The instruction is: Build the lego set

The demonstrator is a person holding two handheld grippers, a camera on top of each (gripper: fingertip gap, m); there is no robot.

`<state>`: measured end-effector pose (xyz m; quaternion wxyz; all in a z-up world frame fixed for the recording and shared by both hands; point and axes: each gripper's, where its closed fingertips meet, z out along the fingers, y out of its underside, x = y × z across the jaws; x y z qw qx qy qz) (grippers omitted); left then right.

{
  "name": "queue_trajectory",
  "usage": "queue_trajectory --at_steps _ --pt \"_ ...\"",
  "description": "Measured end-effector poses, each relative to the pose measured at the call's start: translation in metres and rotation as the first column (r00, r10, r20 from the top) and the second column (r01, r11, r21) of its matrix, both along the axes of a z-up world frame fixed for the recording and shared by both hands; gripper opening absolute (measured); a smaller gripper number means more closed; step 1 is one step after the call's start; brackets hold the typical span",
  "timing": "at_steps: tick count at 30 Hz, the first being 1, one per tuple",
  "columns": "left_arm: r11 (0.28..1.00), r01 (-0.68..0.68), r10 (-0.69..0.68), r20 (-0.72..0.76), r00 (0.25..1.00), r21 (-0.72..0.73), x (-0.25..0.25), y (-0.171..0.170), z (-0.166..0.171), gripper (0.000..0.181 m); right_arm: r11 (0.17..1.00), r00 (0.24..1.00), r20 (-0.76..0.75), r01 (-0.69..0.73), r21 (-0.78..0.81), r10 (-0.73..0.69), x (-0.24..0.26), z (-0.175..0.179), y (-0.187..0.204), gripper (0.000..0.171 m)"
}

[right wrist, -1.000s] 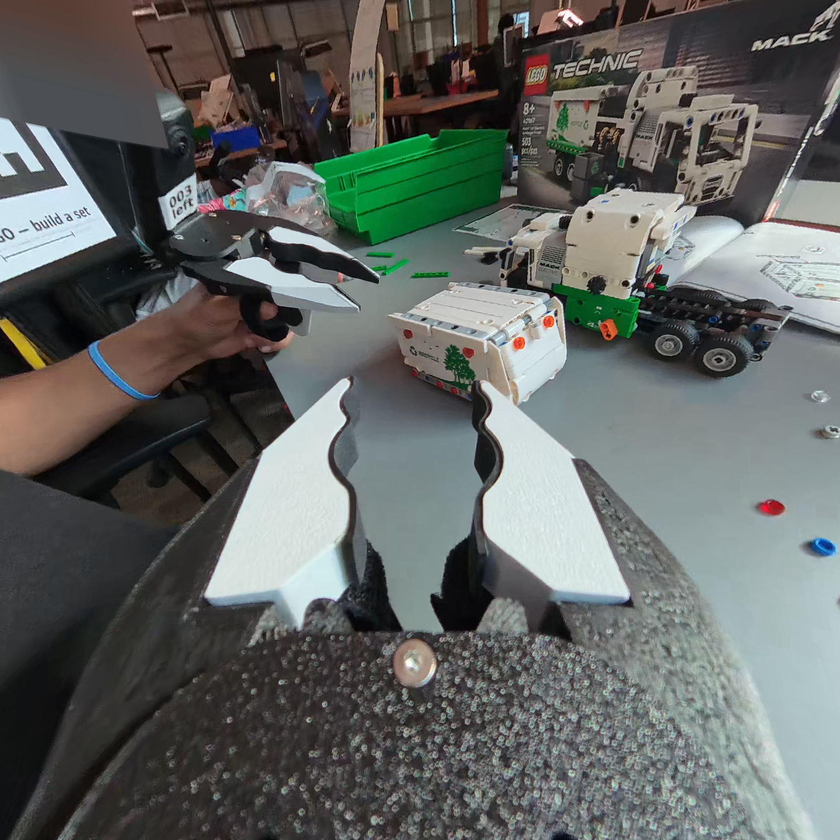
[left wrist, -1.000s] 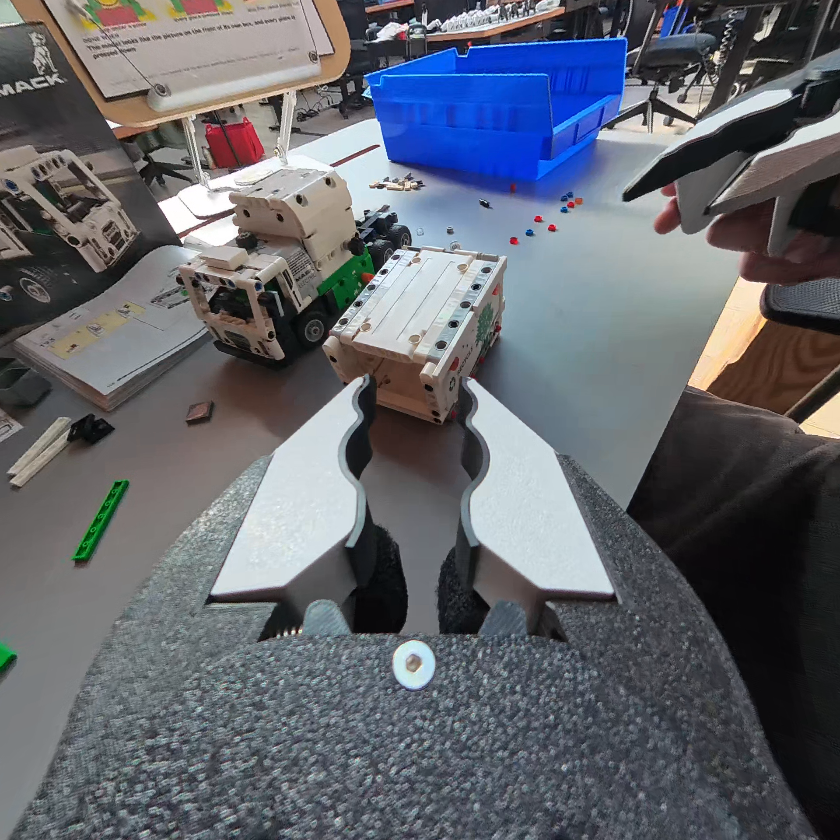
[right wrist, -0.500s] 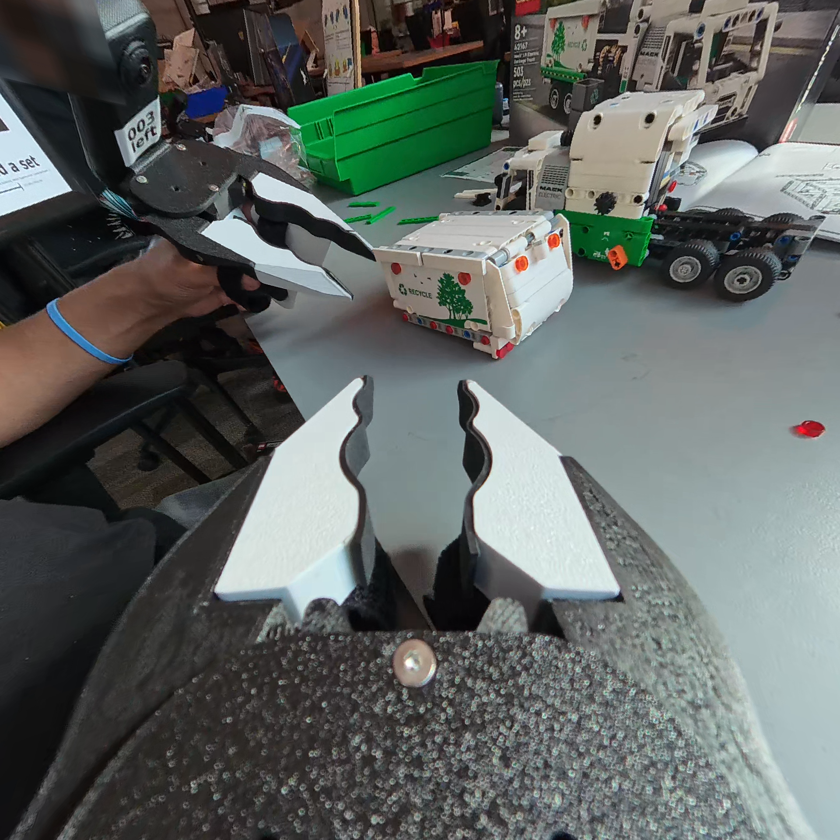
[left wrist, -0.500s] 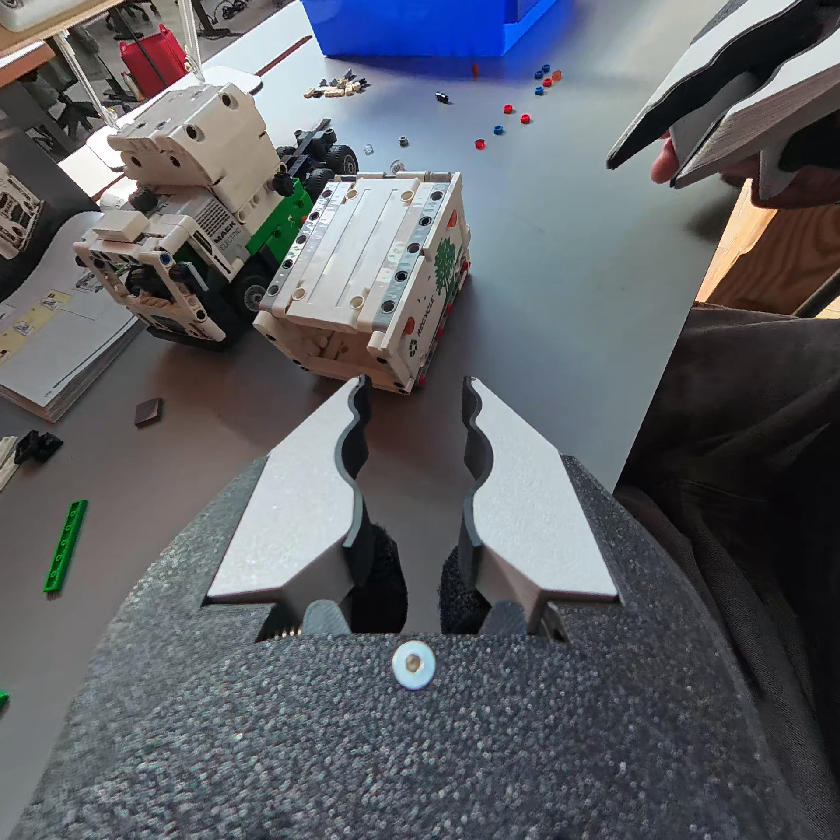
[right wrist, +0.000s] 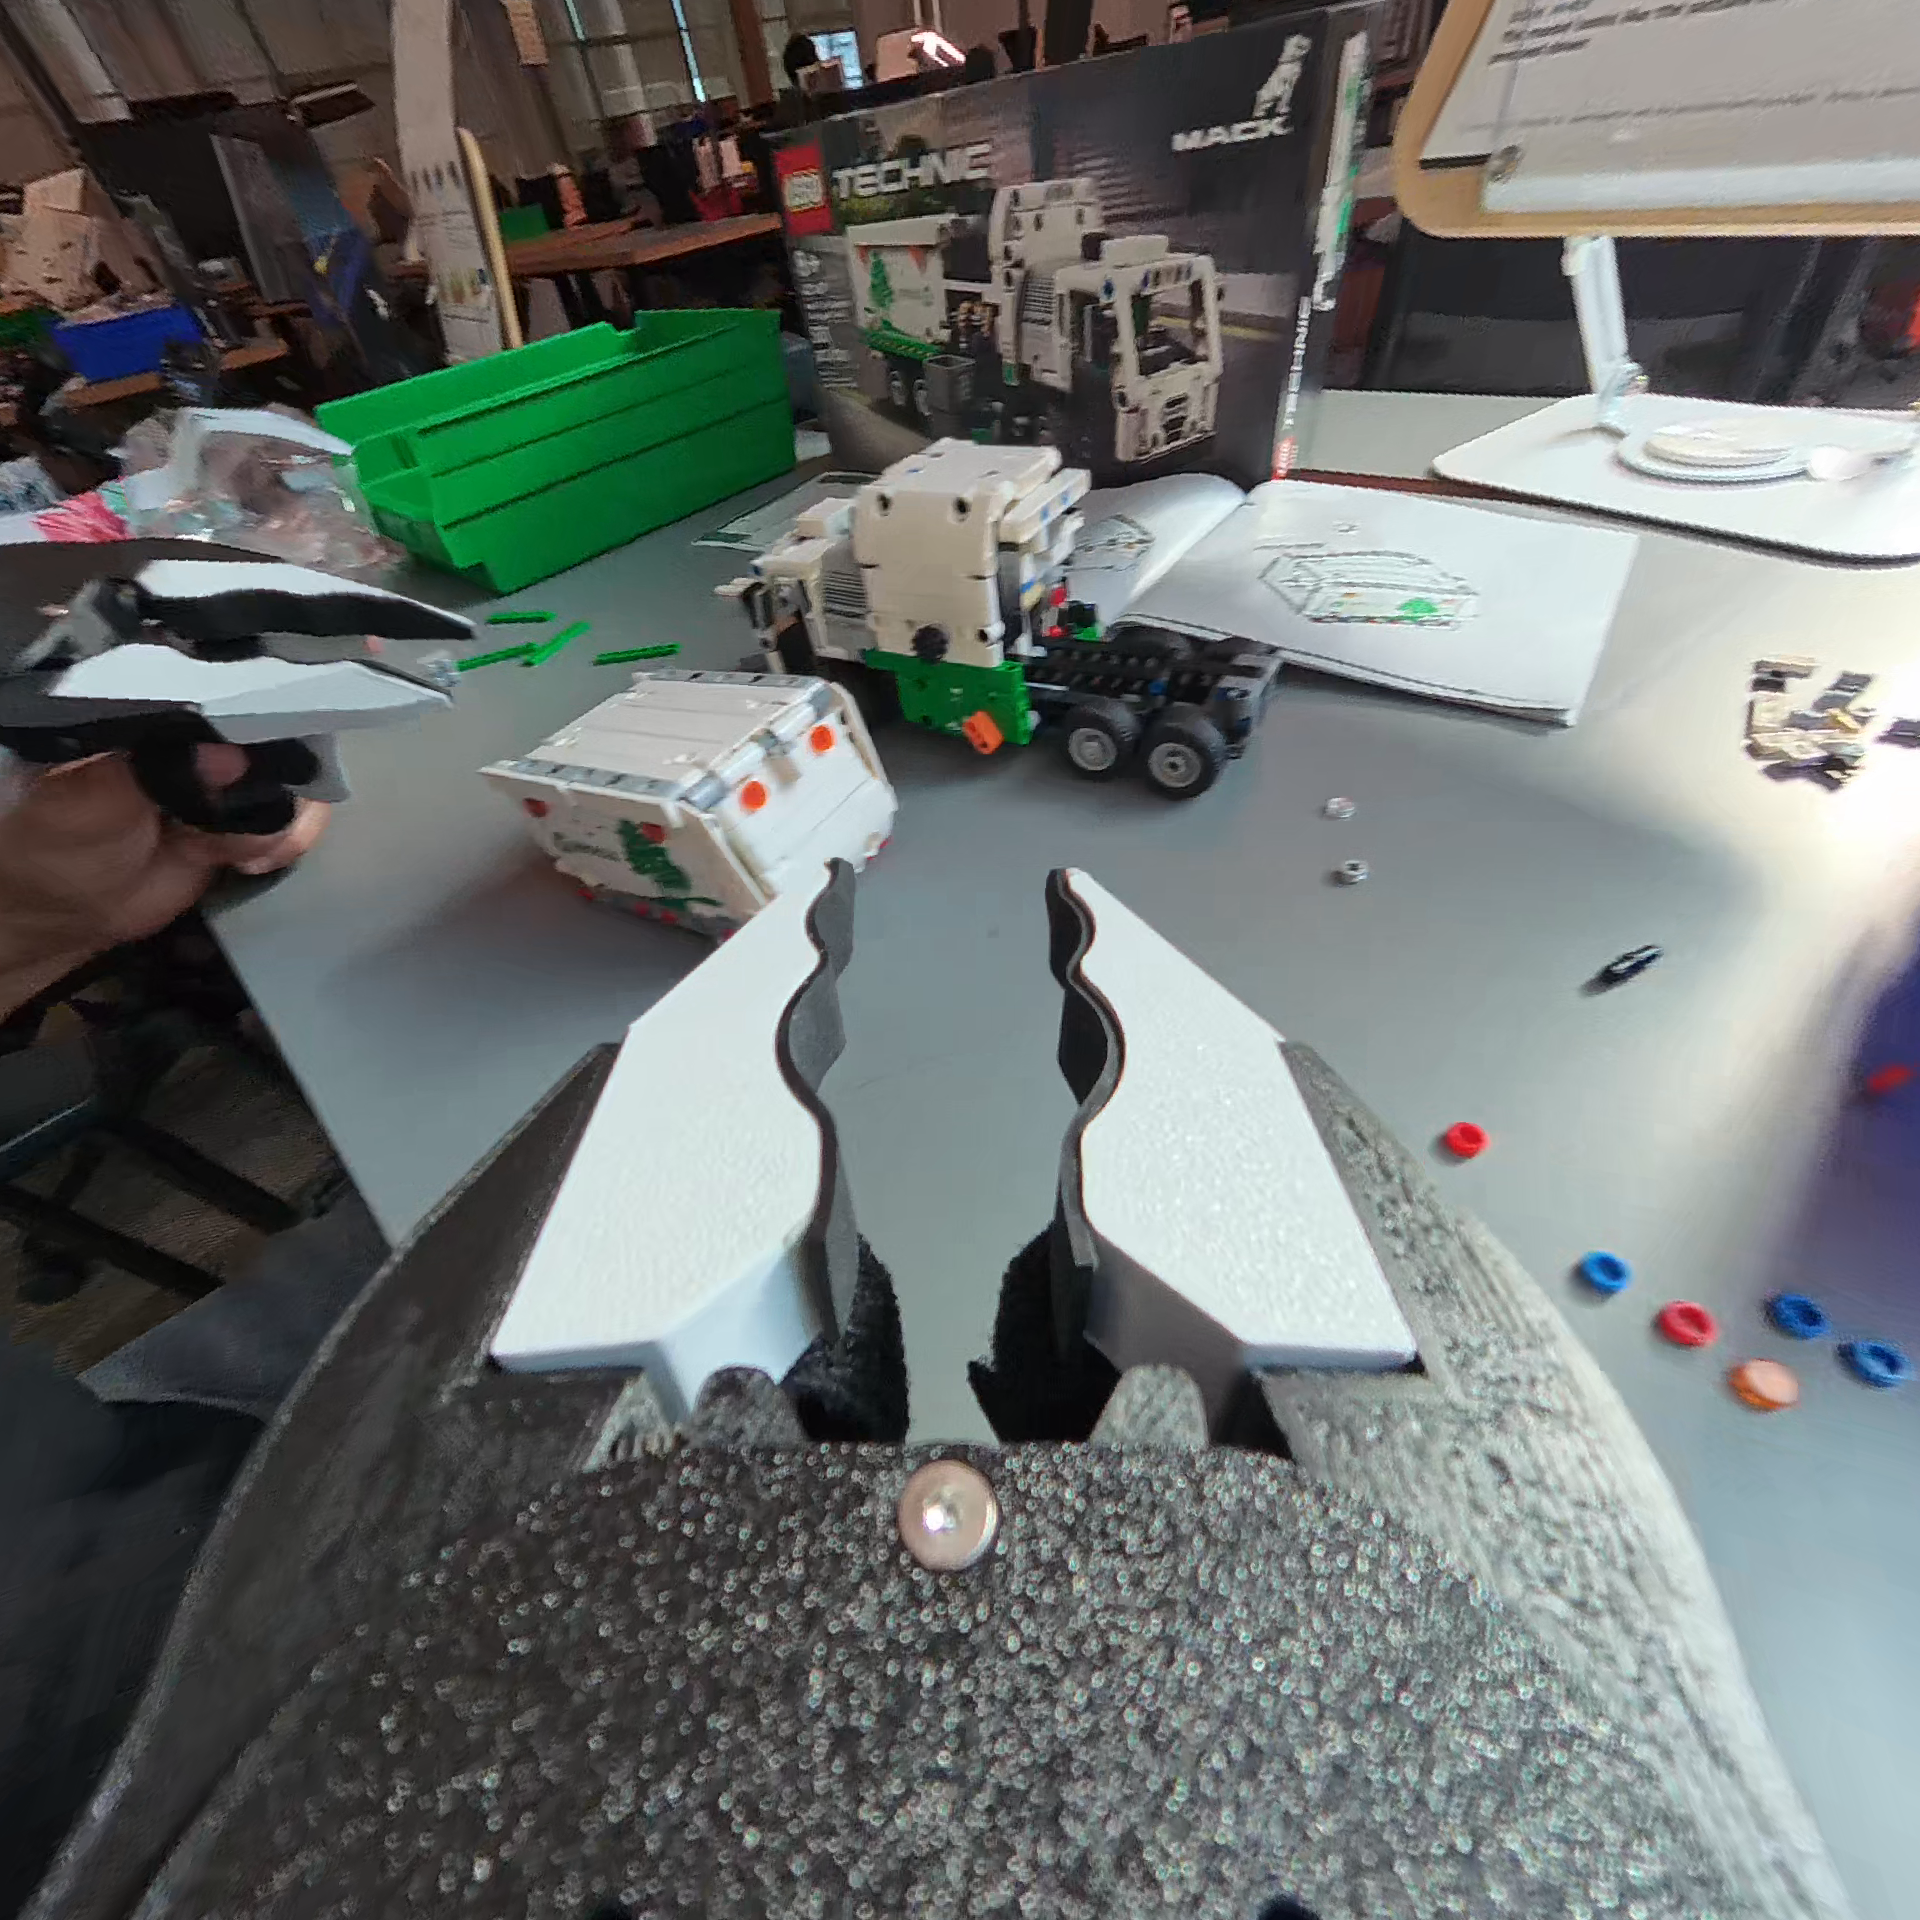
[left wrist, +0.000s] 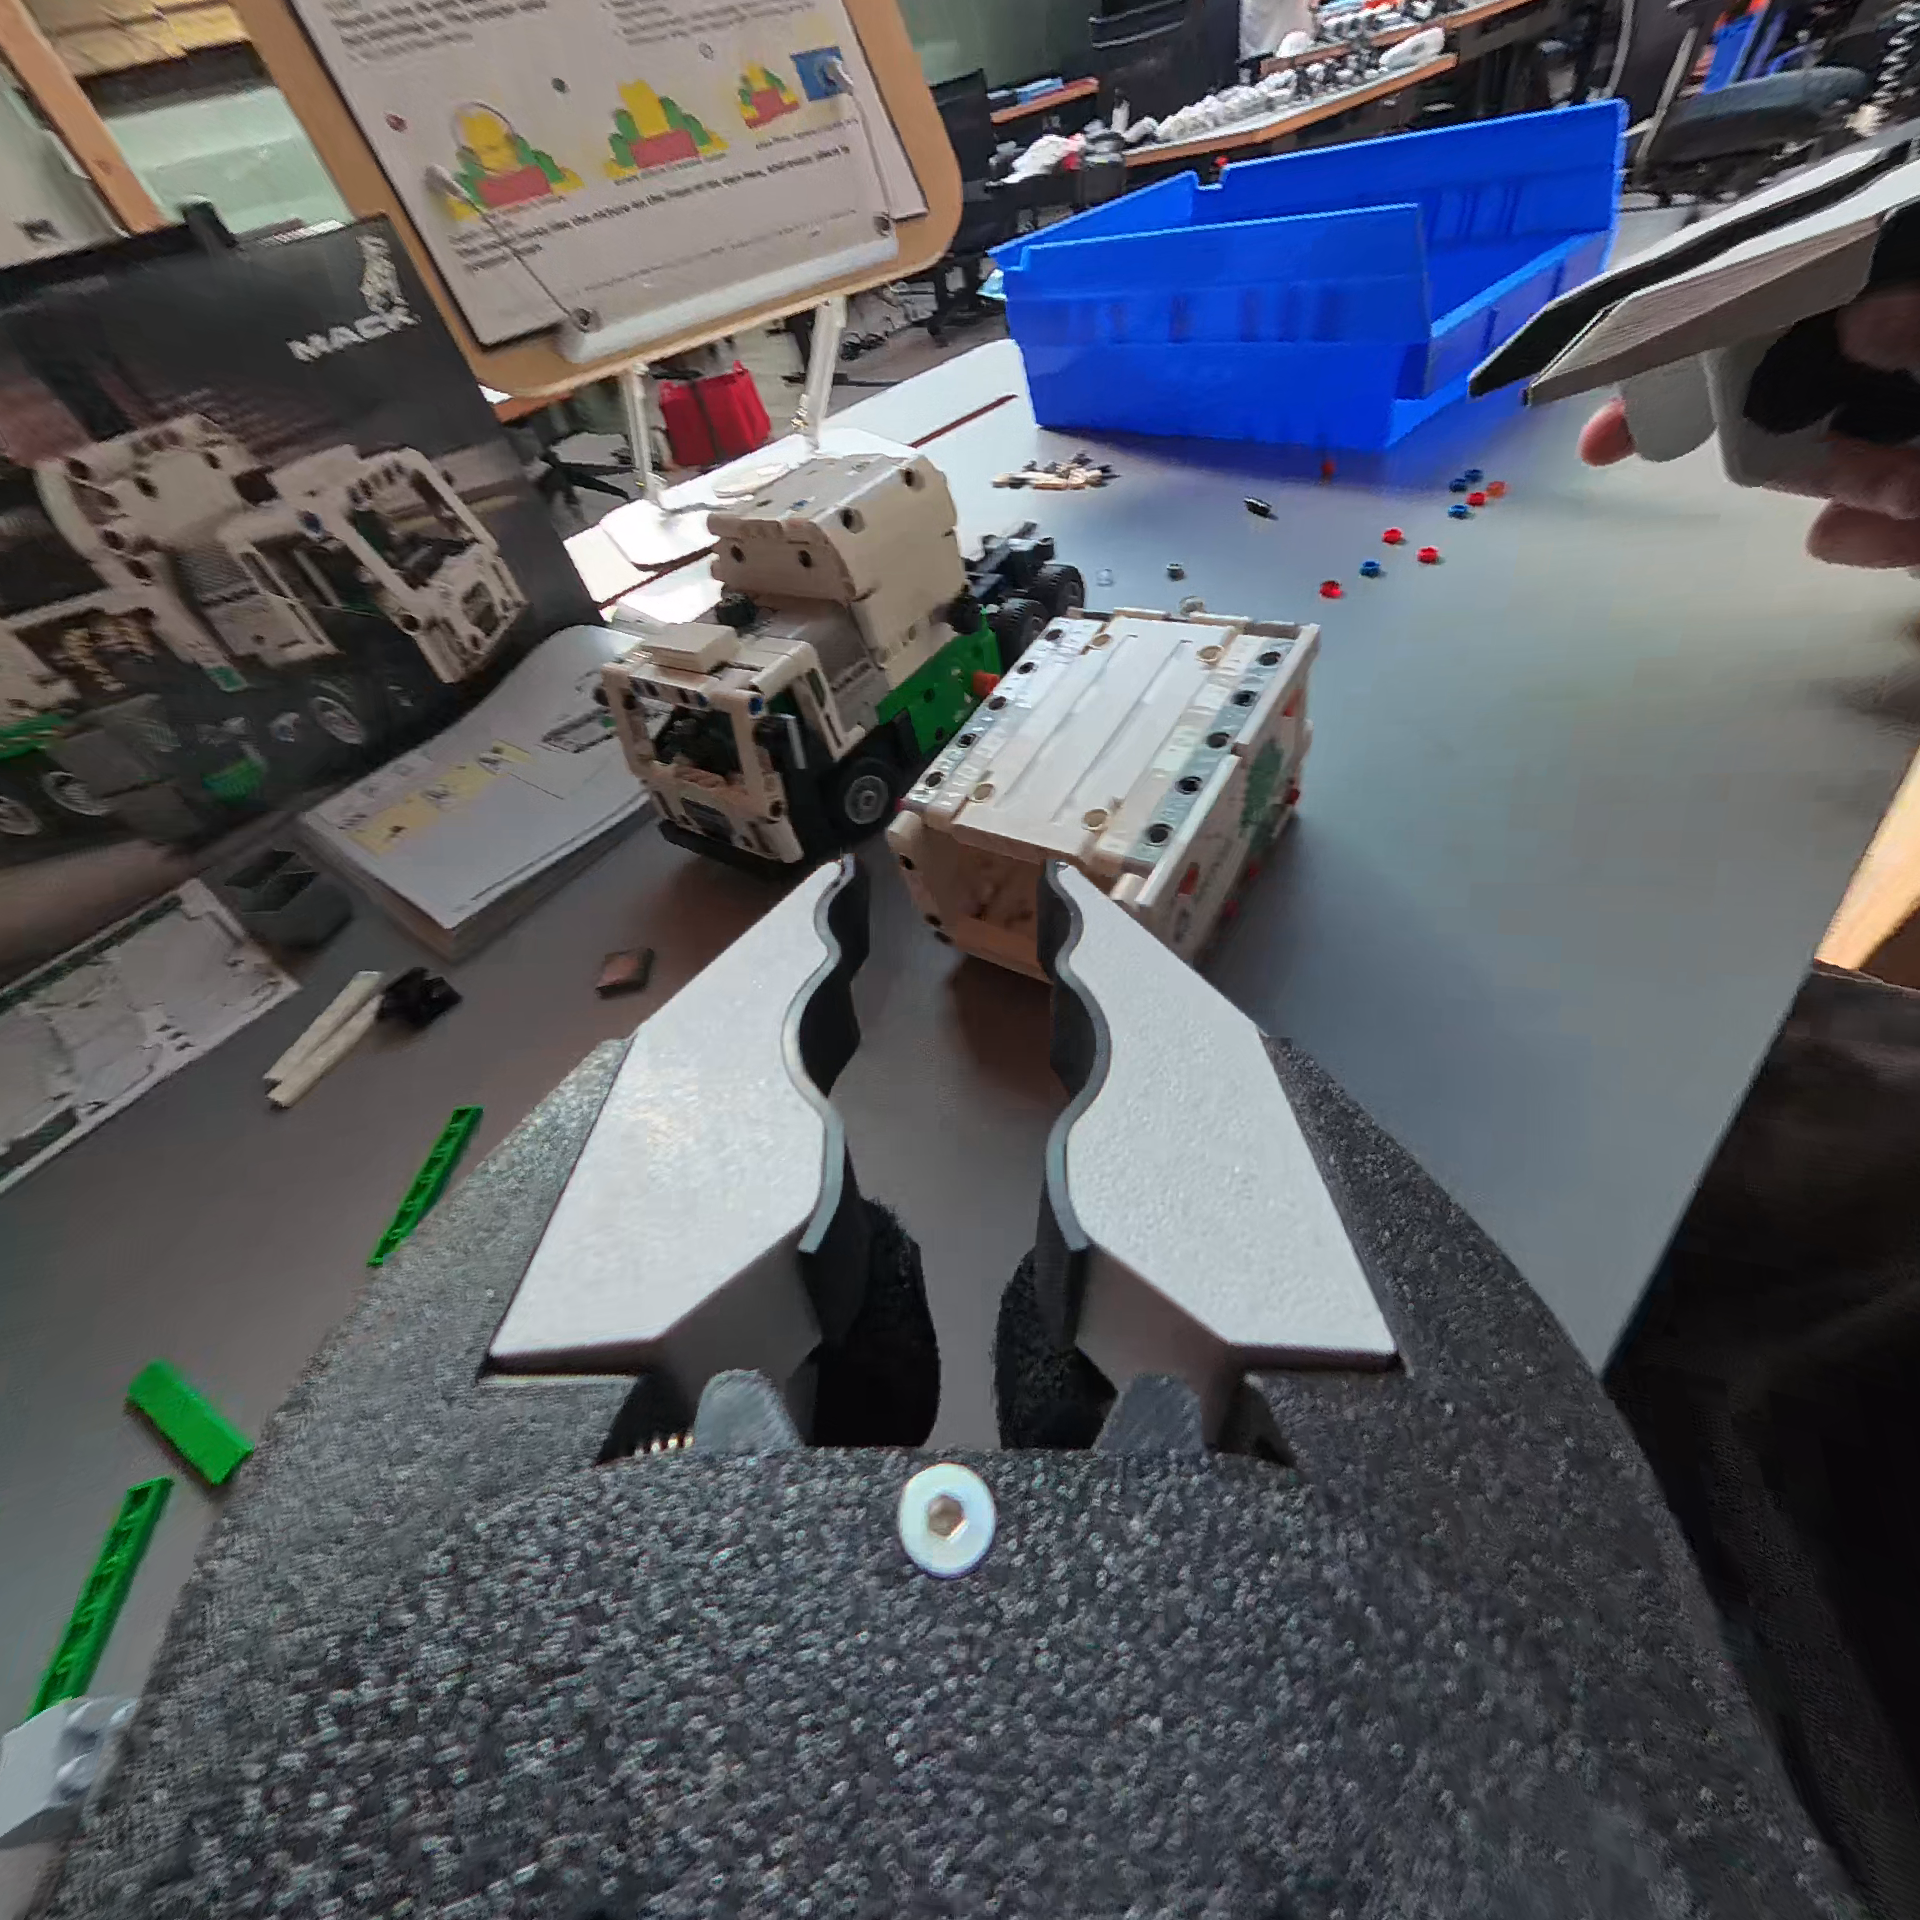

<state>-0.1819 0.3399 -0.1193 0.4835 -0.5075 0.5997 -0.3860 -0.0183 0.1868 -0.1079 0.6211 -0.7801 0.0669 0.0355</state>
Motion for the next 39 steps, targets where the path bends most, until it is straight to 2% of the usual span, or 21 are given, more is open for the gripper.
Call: queue_trajectory --at_steps 4,7,10,15,19,22,24,26,27,30,33,37,39 --pt "0.994 -0.113 0.112 0.027 0.993 0.004 0.006 0.027 0.004 0.03 0.998 0.998 0.023 0.065 -0.005 -0.065 0.051 -0.005 0.021 0.033" --pt "0.992 -0.106 0.104 -0.034 0.994 -0.062 0.012 0.035 -0.004 0.03 0.987 0.996 -0.084 0.018 0.163 -0.004 0.065 0.022 0.04 0.031" --pt "0.987 -0.098 0.086 -0.093 0.992 -0.13 0.019 0.043 -0.012 0.03 0.982 0.992 -0.124 0.047 0.181 -0.025 0.086 0.022 0.053 0.034" --pt "0.979 -0.103 0.087 -0.097 0.992 -0.174 0.032 0.058 -0.013 0.03 0.988 0.999 -0.02 0.052 0.149 -0.049 0.086 0.019 0.053 0.032" --pt "0.985 -0.048 0.029 -0.111 0.993 -0.166 0.041 0.053 -0.015 0.03 0.995 1.0 0.012 0.023 0.1 -0.024 0.078 0.009 0.057 0.032" --pt "0.985 0.021 -0.039 -0.1 0.994 -0.171 0.043 0.043 -0.013 0.03 0.994 0.997 0.043 -0.067 0.083 0.064 0.057 0.007 0.06 0.027" --pt "0.982 0.075 -0.089 -0.074 0.993 -0.173 0.041 0.036 -0.009 0.03 0.984 0.986 -0.045 -0.157 0.086 0.161 0.032 0.007 0.064 0.026" --pt "0.978 0.152 -0.16 -0.05 0.986 -0.146 0.037 0.022 -0.005 0.033 0.951 0.929 -0.206 -0.298 0.078 0.308 -0.009 0.011 0.064 0.033" --pt "0.974 0.187 -0.195 -0.048 0.98 -0.13 0.035 0.014 -0.005 0.036 0.945 0.906 -0.27 -0.319 0.069 0.326 -0.024 0.011 0.064 0.031" --pt "0.955 0.261 -0.273 -0.067 0.96 -0.14 0.029 -0.012 -0.008 0.037 0.959 0.857 -0.447 -0.283 0.007 0.256 -0.056 -0.003 0.059 0.03" --pt "0.959 0.244 -0.263 -0.128 0.956 -0.144 0.032 -0.023 -0.017 0.03 0.973 0.775 -0.617 -0.221 -0.061 0.138 -0.075 -0.026 0.057 0.029" --pt "0.954 0.264 -0.282 -0.126 0.951 -0.139 0.033 -0.041 -0.016 0.007 0.989 0.634 -0.767 -0.15 -0.004 0.093 -0.086 -0.029 0.065 0.028" --pt "0.932 0.326 -0.347 -0.126 0.929 -0.157 0.03 -0.062 -0.016 0.017 0.991 0.573 -0.812 -0.123 0.047 0.11 -0.086 -0.024 0.069 0.026"
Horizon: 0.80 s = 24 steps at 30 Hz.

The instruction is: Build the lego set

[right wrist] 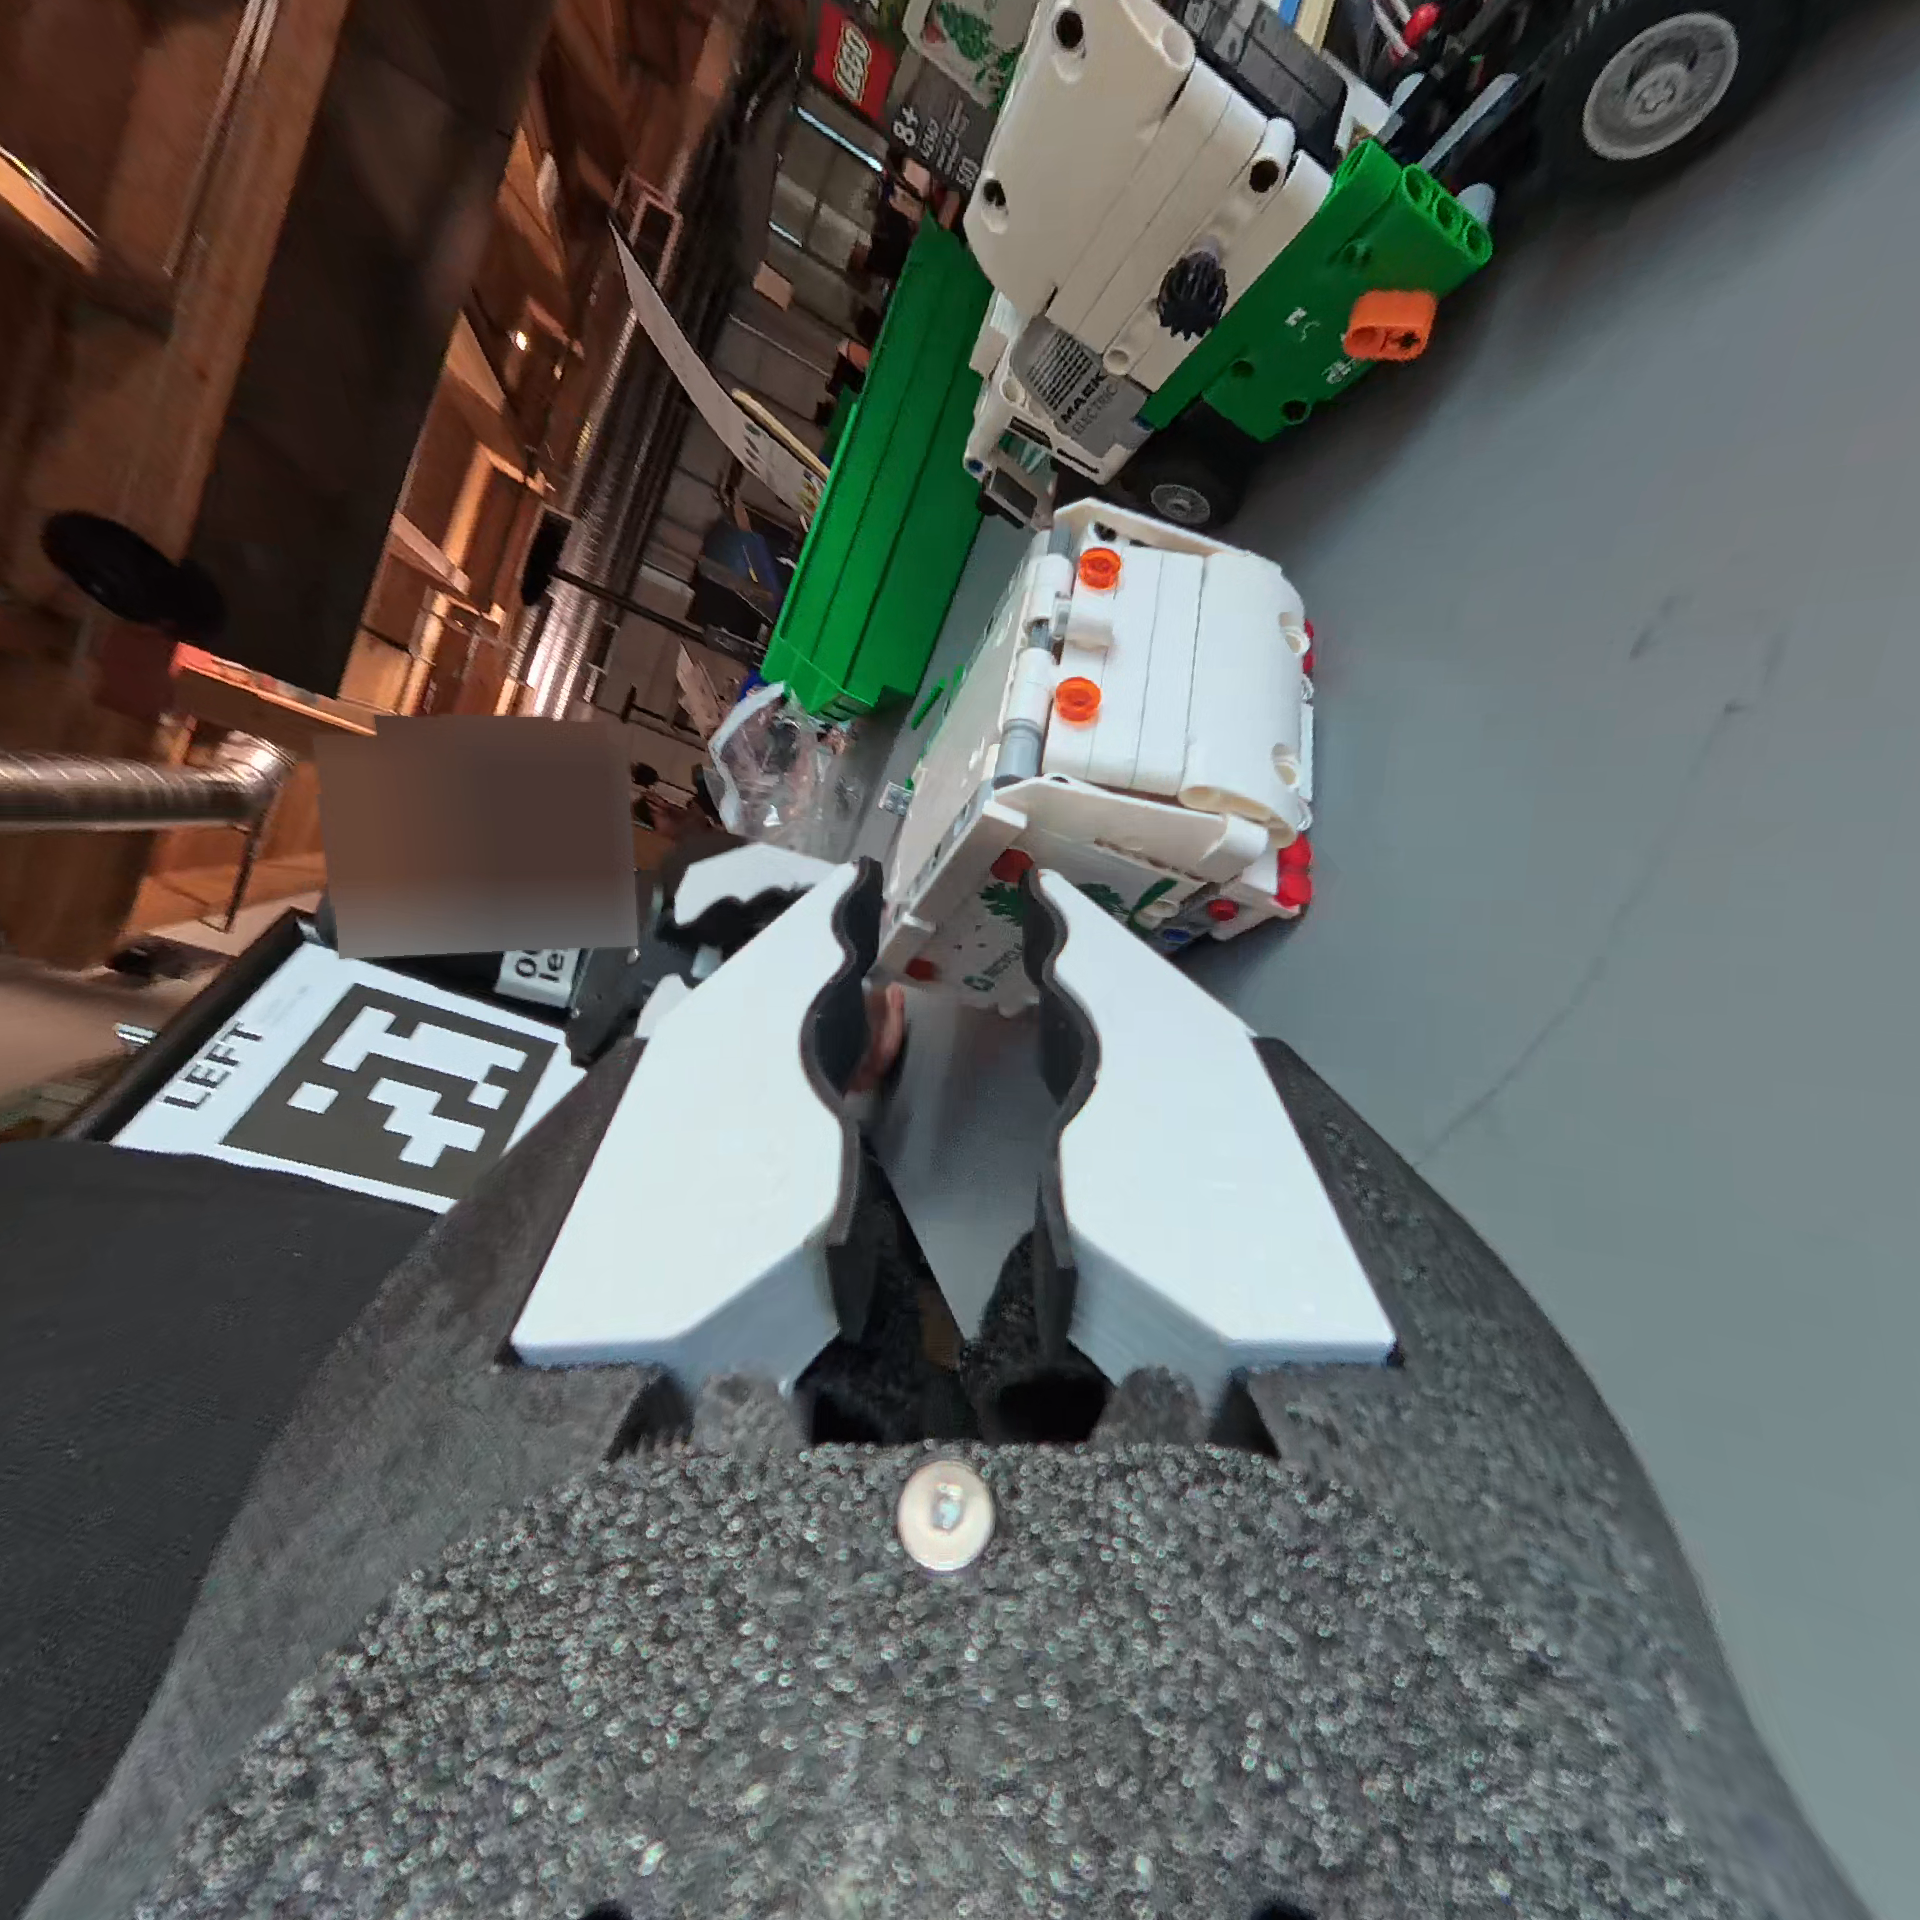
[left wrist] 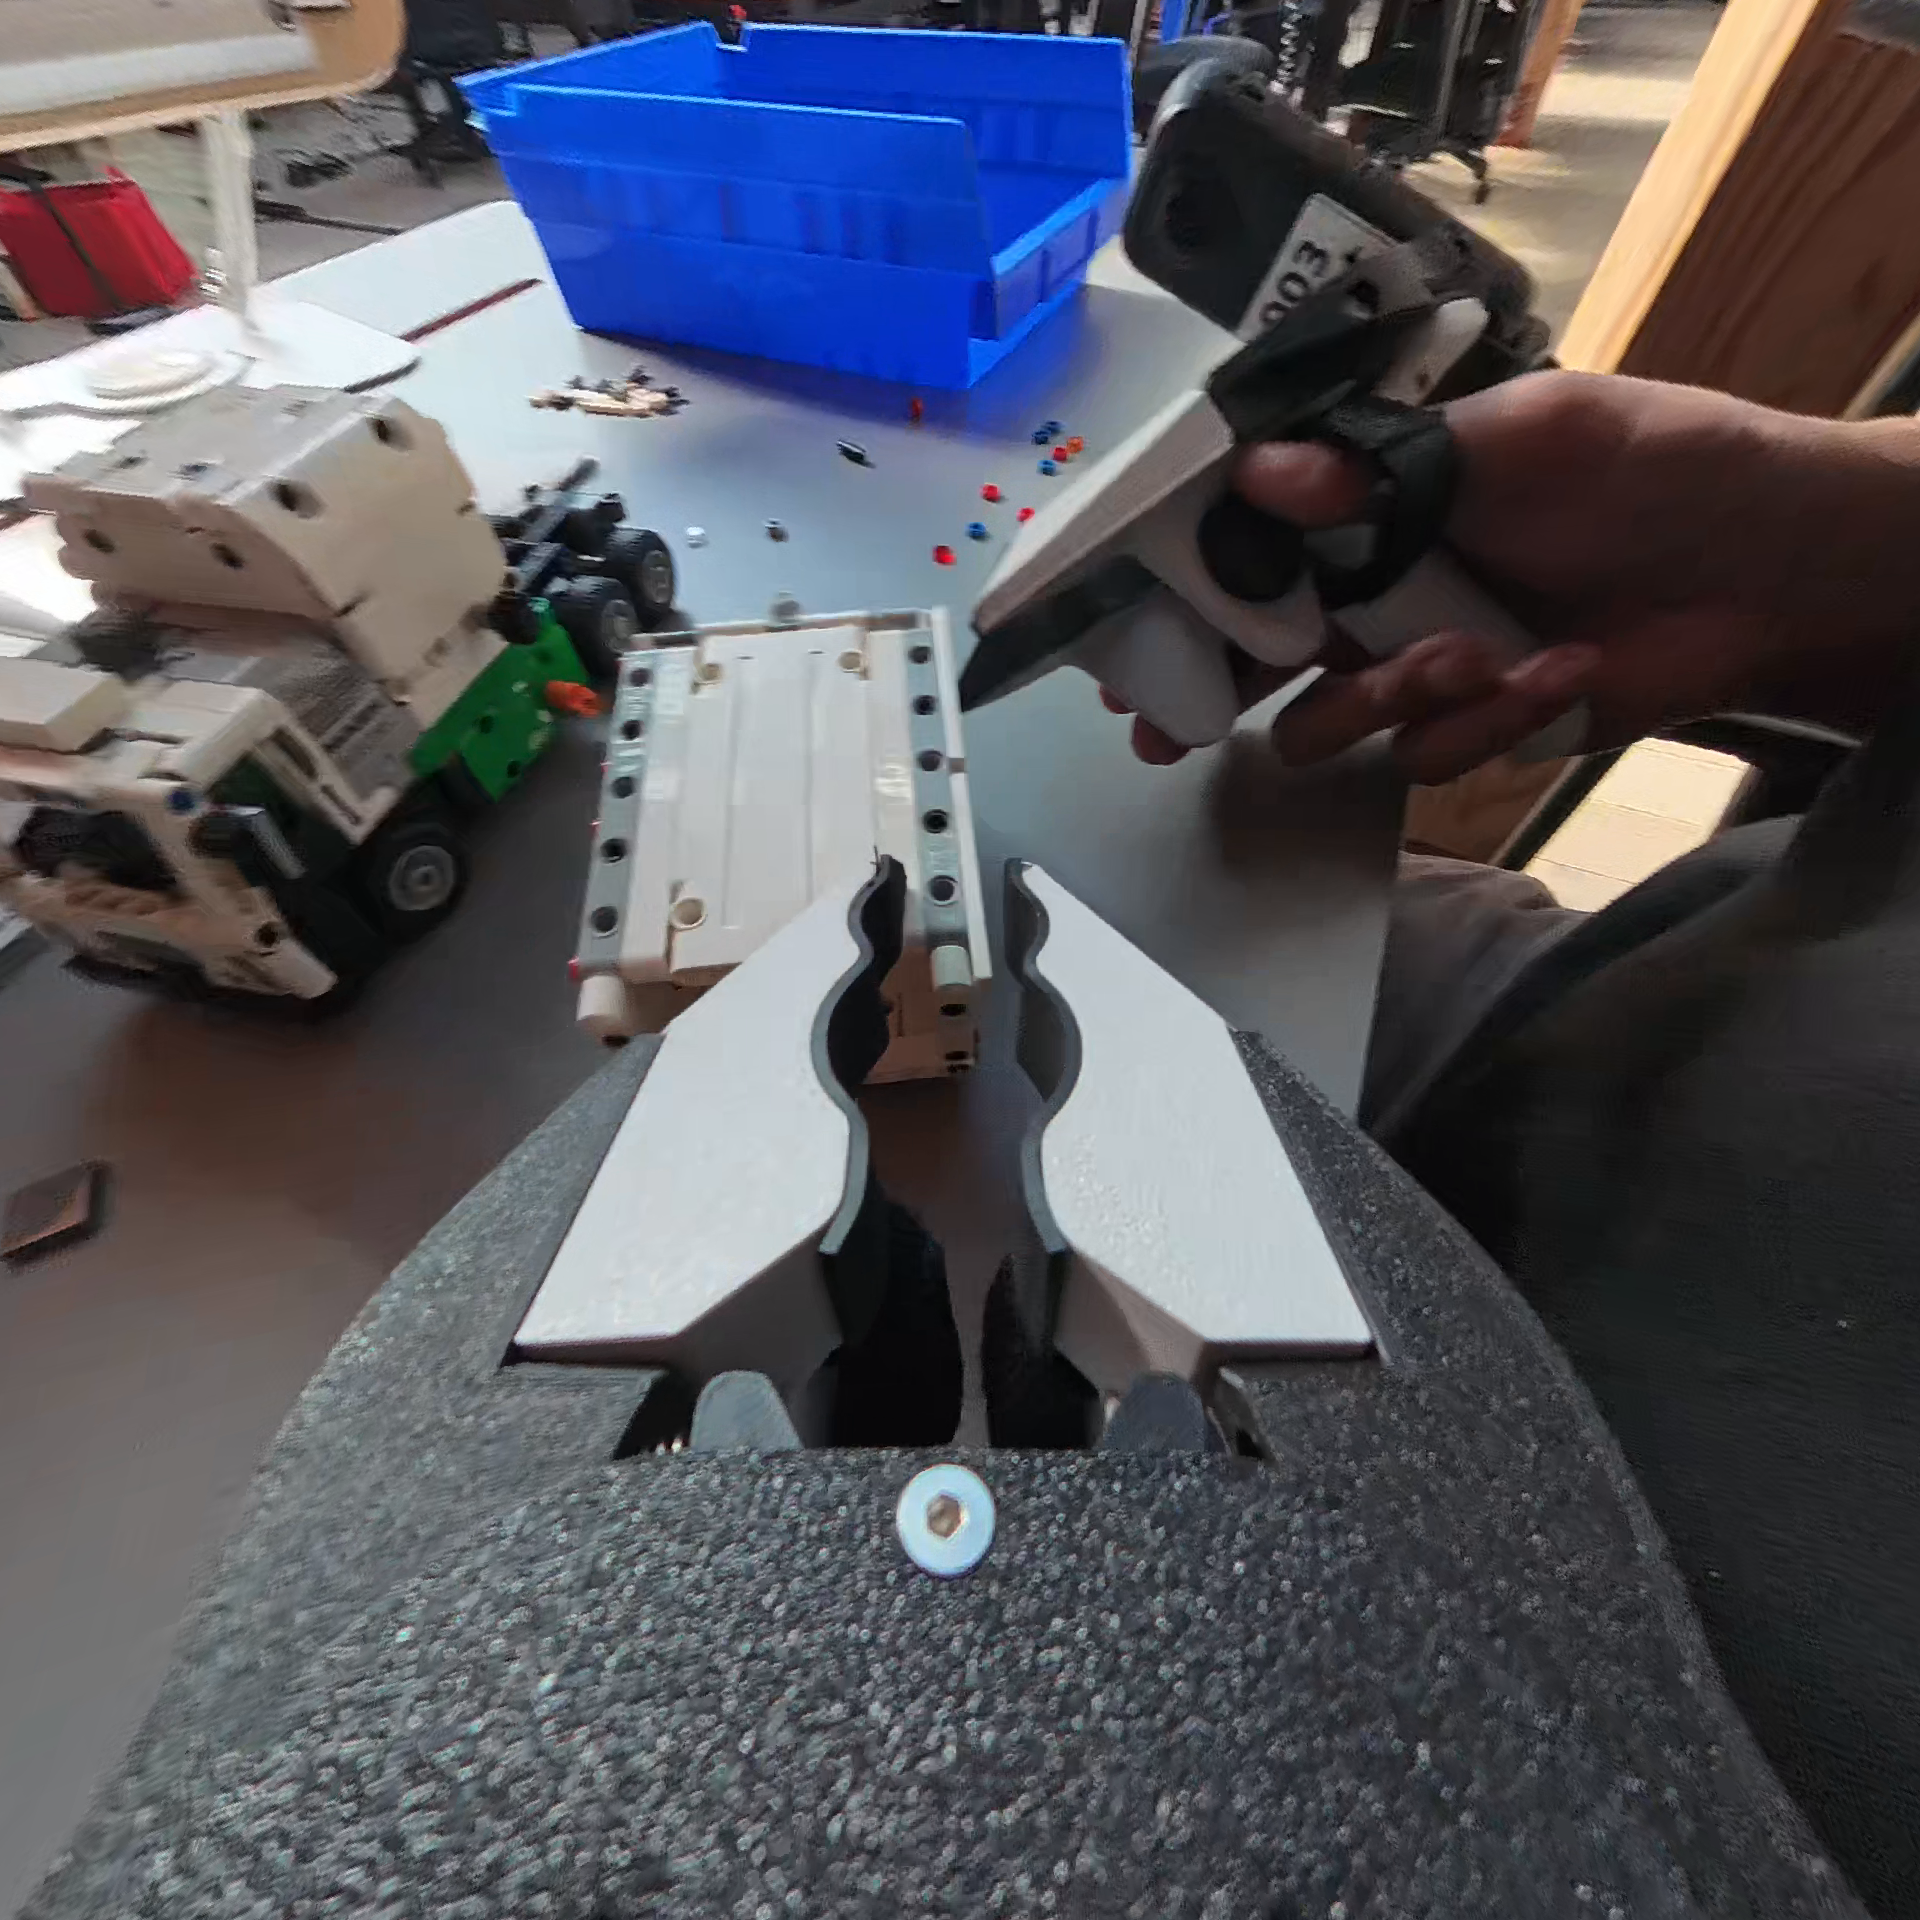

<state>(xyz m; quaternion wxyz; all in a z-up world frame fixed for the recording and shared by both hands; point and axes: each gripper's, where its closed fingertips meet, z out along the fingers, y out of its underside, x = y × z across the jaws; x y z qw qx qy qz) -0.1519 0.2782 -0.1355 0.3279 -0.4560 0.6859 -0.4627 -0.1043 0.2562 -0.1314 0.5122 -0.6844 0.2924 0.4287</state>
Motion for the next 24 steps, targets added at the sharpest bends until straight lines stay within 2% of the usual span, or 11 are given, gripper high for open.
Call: queue_trajectory --at_steps 2,4,8,10,13,16,20,22,24 --pt "0.997 0.071 -0.072 -0.023 0.997 -0.038 -0.002 -0.02 0.0 0.038 1.0 0.999 -0.049 0.008 0.003 -0.008 -0.001 -0.001 0.002 0.025" --pt "0.991 0.12 -0.122 -0.043 0.992 -0.061 -0.005 -0.026 0.0 0.045 1.0 0.997 -0.081 0.007 -0.002 -0.007 -0.004 -0.002 0.004 0.023" --pt "1.0 -0.014 0.015 -0.051 0.999 0.01 0.007 0.026 0.005 0.081 0.999 0.999 -0.052 0.005 -0.048 -0.007 -0.011 -0.01 0.008 0.02" --pt "1.0 -0.019 0.018 -0.084 0.996 -0.008 0.013 0.036 0.004 0.095 0.999 0.998 -0.055 0.013 -0.052 -0.016 -0.012 -0.01 0.01 0.02" --pt "0.998 0.056 -0.061 -0.181 0.982 -0.035 0.015 0.019 -0.011 0.092 0.998 0.996 -0.067 0.049 -0.039 -0.052 -0.002 -0.007 0.009 0.019" --pt "0.997 0.047 -0.06 -0.209 0.976 -0.067 0.017 0.006 -0.014 0.09 0.993 0.993 -0.037 0.111 -0.037 -0.113 0.017 -0.003 0.003 0.017" --pt "0.992 0.077 -0.1 -0.235 0.967 -0.103 0.009 -0.012 -0.012 0.091 0.991 0.992 -0.008 0.126 -0.052 -0.127 0.035 -0.005 0.001 0.019" --pt "0.987 0.08 -0.11 -0.225 0.968 -0.139 0.012 -0.01 -0.005 0.095 0.991 0.992 -0.026 0.119 -0.053 -0.121 0.043 -0.006 0.003 0.019" --pt "0.992 0.069 -0.085 -0.153 0.985 -0.108 0.024 0.007 0.007 0.091 0.994 0.993 -0.058 0.097 -0.049 -0.1 0.048 -0.006 0.004 0.019"
